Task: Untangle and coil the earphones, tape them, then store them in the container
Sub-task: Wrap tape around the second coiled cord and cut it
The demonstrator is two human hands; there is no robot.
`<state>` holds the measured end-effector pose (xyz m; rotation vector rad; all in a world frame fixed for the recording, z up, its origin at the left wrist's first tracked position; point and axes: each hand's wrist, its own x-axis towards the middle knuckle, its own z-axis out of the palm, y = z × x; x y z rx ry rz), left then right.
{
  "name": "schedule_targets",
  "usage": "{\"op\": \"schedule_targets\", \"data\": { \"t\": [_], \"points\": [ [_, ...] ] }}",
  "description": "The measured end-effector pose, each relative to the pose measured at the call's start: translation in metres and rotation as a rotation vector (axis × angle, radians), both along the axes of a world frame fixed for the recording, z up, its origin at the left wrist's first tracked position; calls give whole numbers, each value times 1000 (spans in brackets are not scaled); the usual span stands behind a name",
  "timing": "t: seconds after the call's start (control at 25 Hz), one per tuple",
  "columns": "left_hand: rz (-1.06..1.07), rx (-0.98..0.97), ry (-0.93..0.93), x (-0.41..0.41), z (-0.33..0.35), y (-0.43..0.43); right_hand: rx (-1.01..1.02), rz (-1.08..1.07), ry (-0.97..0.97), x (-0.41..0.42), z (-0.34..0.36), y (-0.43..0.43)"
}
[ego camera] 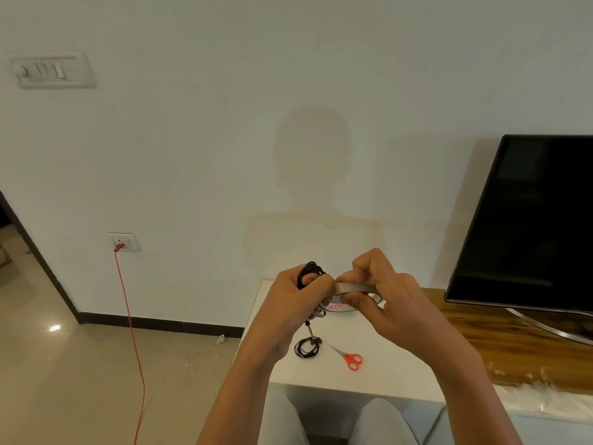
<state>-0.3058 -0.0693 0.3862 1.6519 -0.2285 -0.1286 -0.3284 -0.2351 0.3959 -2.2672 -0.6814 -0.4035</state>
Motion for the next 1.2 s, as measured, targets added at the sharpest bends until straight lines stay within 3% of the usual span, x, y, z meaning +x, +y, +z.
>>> {"op": "schedule_targets", "data": {
  "t": [0.48,0.88,1.2],
  "points": [
    [-31,-58,24,-2,-1,4,-27,70,-188,12,-13,-10],
    [-86,6,81,-3,-2,2,-109,148,-176,17,-14,-15],
    [-179,5,96,-4,-2,7,18,213,-152,22,-18,-19]
  ]
}}
